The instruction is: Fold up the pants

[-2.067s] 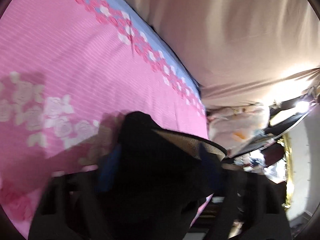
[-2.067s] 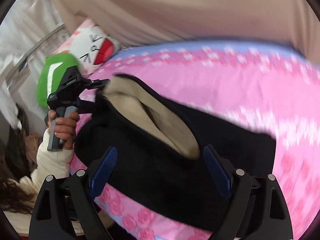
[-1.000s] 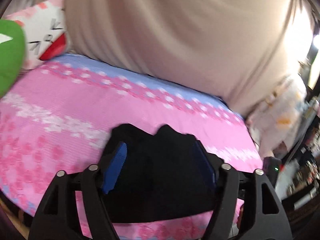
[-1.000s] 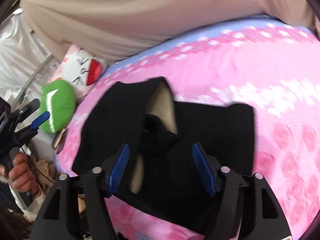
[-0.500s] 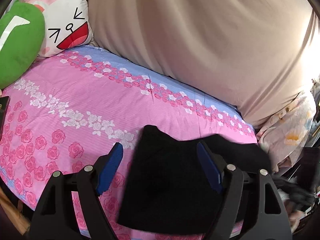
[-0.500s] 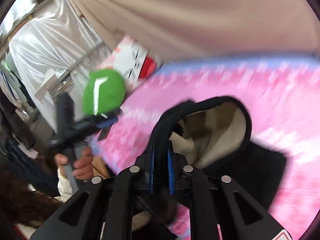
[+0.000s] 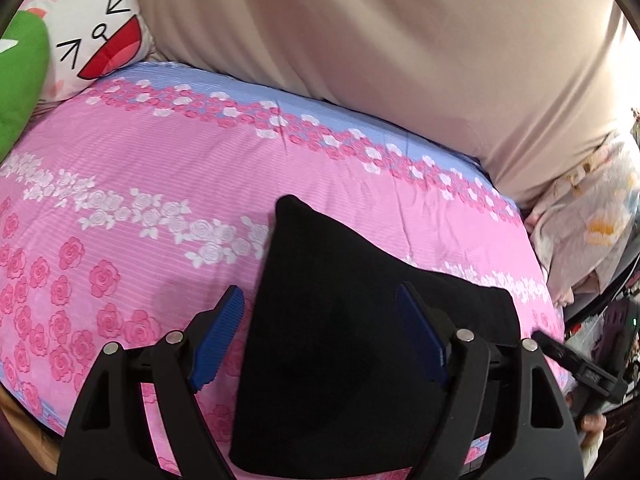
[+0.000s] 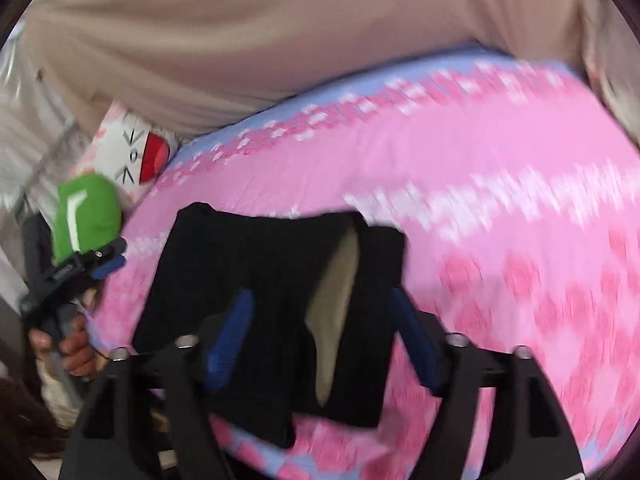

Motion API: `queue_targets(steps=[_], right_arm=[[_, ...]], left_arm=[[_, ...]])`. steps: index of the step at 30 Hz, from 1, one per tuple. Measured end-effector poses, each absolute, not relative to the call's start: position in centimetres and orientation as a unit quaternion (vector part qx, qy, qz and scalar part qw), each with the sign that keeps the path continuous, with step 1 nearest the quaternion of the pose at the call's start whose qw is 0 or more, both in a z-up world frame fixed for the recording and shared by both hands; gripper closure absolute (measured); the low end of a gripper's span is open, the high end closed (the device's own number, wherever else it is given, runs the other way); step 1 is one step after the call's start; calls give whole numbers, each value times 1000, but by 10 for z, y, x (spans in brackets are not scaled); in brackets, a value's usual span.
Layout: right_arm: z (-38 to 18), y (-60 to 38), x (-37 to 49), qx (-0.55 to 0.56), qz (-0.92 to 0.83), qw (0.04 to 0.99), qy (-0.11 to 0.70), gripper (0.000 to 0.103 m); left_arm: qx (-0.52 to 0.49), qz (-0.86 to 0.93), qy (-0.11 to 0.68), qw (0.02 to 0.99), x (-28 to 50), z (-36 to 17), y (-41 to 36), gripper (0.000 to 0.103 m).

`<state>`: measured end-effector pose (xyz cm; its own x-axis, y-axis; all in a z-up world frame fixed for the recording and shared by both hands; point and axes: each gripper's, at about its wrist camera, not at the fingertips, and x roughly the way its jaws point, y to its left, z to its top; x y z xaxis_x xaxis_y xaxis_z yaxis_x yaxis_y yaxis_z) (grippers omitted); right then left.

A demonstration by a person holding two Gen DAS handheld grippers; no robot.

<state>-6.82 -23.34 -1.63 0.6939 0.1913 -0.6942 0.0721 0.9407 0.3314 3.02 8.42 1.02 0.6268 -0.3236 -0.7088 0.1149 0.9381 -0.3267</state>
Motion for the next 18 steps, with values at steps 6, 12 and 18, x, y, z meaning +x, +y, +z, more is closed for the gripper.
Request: queue_targets(steps=[6,12,18], right_arm=[[-49,-227,3,157,41,879,449,97],[28,-224,-22,146,56,927,341,92],[-52,-270,-32,205,-47,886,414,68]], left_arm=[[-118,-109,406,899,24,14,84,27],[-122,-80,388,910,24,21,99,22],[-103,-81,410,903,29,5,88,22]])
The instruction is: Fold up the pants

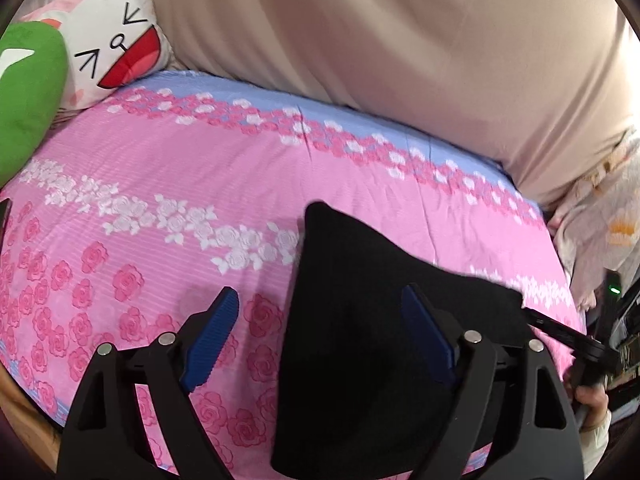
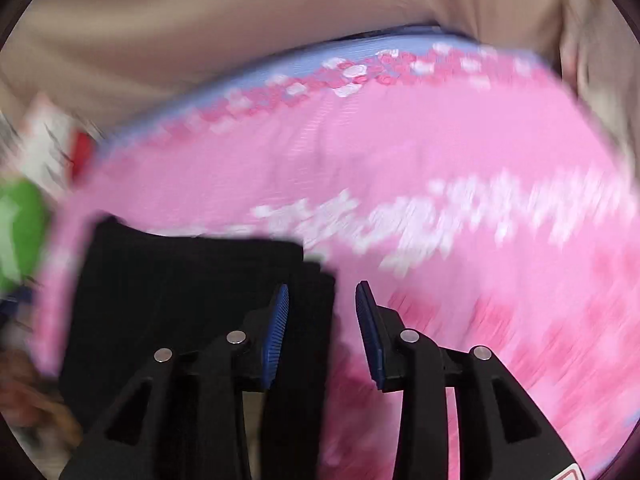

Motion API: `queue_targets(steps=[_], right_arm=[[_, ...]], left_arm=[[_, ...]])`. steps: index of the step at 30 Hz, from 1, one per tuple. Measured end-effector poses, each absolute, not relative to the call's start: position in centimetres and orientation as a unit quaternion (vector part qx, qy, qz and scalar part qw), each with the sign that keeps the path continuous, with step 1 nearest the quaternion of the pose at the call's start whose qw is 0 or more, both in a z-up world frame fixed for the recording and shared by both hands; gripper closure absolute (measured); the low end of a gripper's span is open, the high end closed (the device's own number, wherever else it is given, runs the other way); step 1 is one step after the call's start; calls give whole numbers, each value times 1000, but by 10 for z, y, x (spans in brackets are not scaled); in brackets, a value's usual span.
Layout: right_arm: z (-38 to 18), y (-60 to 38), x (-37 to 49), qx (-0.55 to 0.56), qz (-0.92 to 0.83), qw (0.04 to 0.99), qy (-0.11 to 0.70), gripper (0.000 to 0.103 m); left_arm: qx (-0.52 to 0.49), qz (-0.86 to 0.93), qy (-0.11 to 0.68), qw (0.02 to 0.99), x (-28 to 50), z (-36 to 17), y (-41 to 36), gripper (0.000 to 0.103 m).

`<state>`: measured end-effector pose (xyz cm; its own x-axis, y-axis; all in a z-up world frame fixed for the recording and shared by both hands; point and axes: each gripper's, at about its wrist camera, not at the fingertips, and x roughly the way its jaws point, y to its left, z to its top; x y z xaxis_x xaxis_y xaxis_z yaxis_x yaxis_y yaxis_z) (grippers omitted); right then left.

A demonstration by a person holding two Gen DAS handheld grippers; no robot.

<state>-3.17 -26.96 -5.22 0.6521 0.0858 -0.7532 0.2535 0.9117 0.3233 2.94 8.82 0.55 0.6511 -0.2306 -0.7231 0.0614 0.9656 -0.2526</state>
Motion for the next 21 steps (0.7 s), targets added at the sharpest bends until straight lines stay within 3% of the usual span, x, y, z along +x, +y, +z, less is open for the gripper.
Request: queue_targets(steps=[1,3,8,10,12,13,14,15,18,21], right_arm=[[-52,-271,-47,227,-32,887,402,65],[-50,-265,-67,236,-11,888,394,48],[-57,-249,-77,256,62,872,412,46],[-66,-244,-75,278,86,866,407,36],[-68,-236,-67,258,82,871,410,36],[-66,-232,-67,249,82,873,411,38],[-63,-228,-62,239,85,876,409,55],[-62,-224,-57,234,95,873,416,90],[-40,-210,-48,207,102,883,408,92],[17,-214,-71,197,111,910,347,92]], left_arm=[[-100,-83,410,903,28,4,87,22],[-90,-89,412,902,26,1,81,22],[-63,-113,416,900,25,-4,55,22],[-60,-119,417,899,24,-5,49,22],[-61,-121,418,898,22,-5,48,22],[-62,-120,419,898,23,-5,48,22],[-64,-118,420,897,23,-6,49,22],[-67,-117,422,897,23,-6,50,22],[-76,-110,421,897,23,-2,56,22],[-80,-104,403,906,18,11,63,21]])
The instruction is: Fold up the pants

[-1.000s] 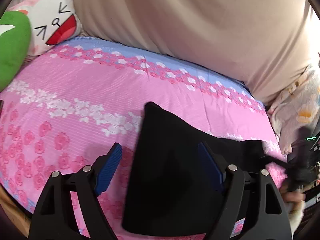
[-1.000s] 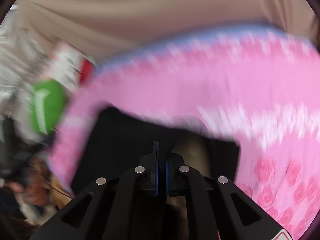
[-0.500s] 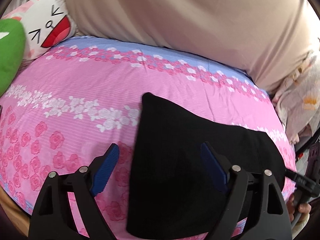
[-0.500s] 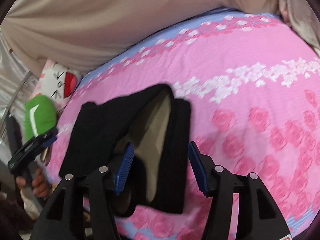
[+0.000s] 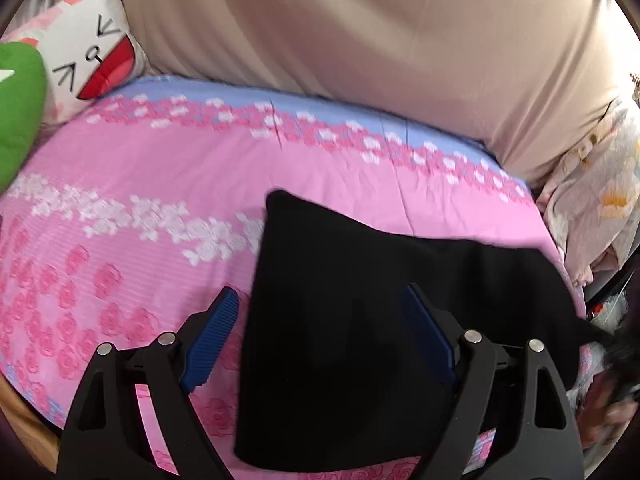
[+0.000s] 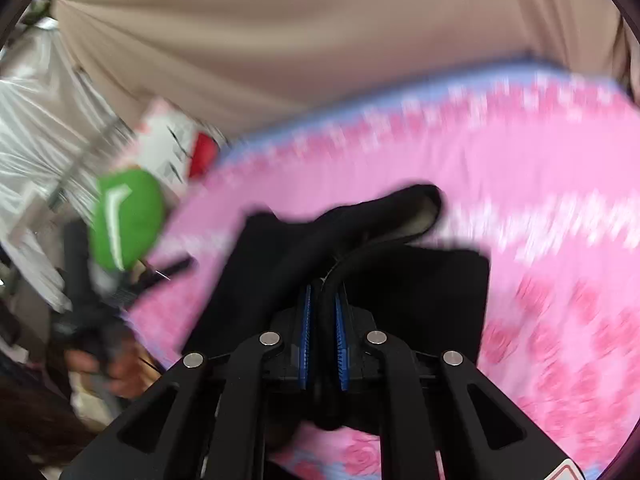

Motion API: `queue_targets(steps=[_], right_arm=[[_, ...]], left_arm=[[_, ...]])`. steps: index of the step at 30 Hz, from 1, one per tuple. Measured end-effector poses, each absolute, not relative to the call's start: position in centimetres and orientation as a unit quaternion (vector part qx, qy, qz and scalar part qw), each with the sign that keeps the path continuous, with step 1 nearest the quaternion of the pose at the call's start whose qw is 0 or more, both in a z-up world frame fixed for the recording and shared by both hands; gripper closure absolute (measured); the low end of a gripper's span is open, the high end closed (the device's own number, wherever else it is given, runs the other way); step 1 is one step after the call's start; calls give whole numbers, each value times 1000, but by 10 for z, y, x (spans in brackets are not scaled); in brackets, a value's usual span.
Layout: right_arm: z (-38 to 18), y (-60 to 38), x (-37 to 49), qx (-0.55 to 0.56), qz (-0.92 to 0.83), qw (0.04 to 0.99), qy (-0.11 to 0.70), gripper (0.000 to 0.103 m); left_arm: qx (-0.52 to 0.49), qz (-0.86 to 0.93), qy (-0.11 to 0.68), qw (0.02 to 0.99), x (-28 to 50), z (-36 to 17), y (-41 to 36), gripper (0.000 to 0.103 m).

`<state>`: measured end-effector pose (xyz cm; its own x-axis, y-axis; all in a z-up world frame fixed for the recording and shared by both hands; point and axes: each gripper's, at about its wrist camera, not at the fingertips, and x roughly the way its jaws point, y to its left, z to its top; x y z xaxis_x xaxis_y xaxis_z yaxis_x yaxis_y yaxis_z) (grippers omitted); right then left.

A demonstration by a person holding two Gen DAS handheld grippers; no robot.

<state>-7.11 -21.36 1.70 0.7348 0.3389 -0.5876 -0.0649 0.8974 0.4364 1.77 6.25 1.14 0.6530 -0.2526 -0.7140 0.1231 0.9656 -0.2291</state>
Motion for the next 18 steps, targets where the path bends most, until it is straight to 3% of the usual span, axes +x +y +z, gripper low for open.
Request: queue_targets(steps=[2,3,6,8,10,12,13,16,17,18], right_arm=[[24,-228,-85,151,27,924,351,92],[13,-235,-84,127,-13,919,373,84],[-49,-280,-87,136,-145,868,456,81],[-51,-292,-99,214,-92,871,432,83],[-29,-275,-102,198,-44,898,391,79],[-16,-252,-93,162,-4,910,381,52],[-14,-240,-84,139,12,914,381,51],[-25,-218,-53,71,43,910,407,53],[-32,-216,-39,73,60,901,423,64],[-36,-221,-35,92,92,890,438,85]], left_arm=[[-82,-102,393,910,15,16,66,18],[-80,-100,394,910,16,14,65,18],[-74,-97,412,903,24,2,59,18],[-69,-98,421,899,28,-3,52,18],[-61,-103,422,899,29,-5,43,18],[-55,-113,422,898,29,-4,32,18],[-52,-116,422,898,29,-3,28,18],[-43,-120,423,897,27,-2,18,18],[-41,-119,424,897,27,-1,17,18],[-39,-117,424,897,27,0,16,18]])
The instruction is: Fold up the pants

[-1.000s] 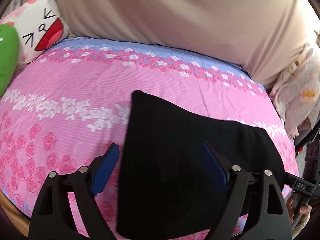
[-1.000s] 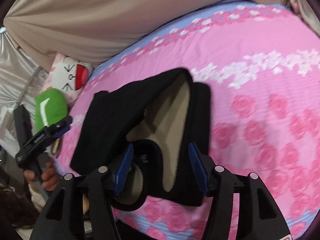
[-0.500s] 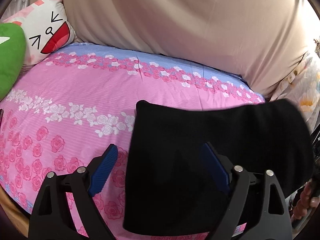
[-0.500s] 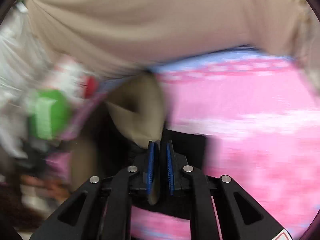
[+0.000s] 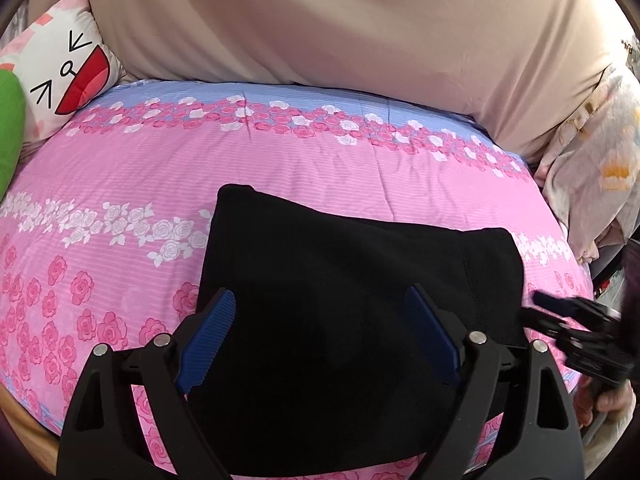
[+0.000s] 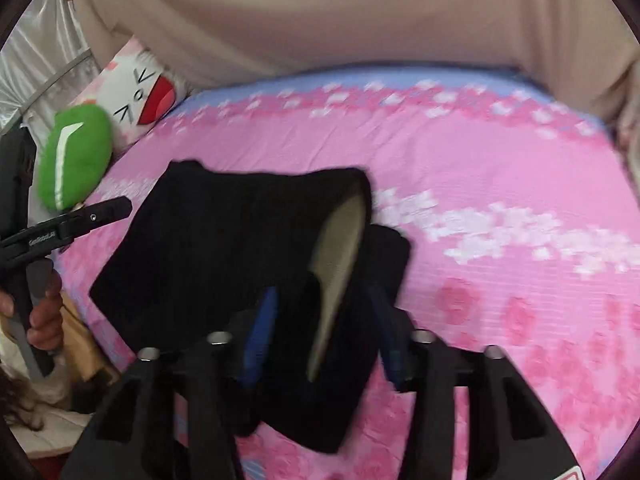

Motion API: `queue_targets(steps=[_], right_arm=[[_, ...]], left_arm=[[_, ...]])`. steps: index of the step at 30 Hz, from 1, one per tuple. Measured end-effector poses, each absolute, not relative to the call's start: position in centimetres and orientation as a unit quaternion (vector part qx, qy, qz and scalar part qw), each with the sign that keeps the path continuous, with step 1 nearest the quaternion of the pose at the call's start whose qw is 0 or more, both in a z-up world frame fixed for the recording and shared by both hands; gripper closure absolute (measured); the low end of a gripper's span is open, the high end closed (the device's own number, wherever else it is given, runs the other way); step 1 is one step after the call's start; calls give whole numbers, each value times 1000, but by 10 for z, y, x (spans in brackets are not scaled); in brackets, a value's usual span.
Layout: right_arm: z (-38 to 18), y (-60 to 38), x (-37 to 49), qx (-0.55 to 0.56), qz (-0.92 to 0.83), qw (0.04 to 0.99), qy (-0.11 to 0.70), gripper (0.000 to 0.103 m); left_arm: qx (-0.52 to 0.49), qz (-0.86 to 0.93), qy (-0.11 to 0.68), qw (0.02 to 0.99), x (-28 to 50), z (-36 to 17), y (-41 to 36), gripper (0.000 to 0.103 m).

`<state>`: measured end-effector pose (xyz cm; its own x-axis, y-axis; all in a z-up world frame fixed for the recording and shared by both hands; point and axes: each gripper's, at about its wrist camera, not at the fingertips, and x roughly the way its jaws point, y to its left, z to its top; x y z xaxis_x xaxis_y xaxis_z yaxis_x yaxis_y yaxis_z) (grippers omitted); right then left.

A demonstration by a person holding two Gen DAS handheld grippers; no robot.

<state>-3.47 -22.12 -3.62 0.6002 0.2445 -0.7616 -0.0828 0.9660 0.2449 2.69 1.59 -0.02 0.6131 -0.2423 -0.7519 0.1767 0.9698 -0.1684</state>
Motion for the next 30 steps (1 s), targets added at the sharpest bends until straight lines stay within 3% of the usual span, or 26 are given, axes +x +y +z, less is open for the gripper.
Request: queue_targets(steps=[2,9,13,17,25,30], right_arm=[[-32,-218,-25,125,153,878,435,93],[20,-211,10,158,247,887,357,101],[-10,-235,24,131,165,890,404,89],[-36,-265,1,157,144,882,421,89],[-53,-262,-22,100,181,884,420,82],[-46,-245,-21,65,222,887,399,54]], left_arm=[[-33,-110,423,899,26,2,15,18],[-34,-134,429,893,27,8,-2,18],[-11,-146,435,888,29,5,-23,18],[-5,-149,444,884,32,-1,-28,18],[1,-144,450,881,39,-5,-36,18],[8,-146,446,883,38,-2,-40,18]])
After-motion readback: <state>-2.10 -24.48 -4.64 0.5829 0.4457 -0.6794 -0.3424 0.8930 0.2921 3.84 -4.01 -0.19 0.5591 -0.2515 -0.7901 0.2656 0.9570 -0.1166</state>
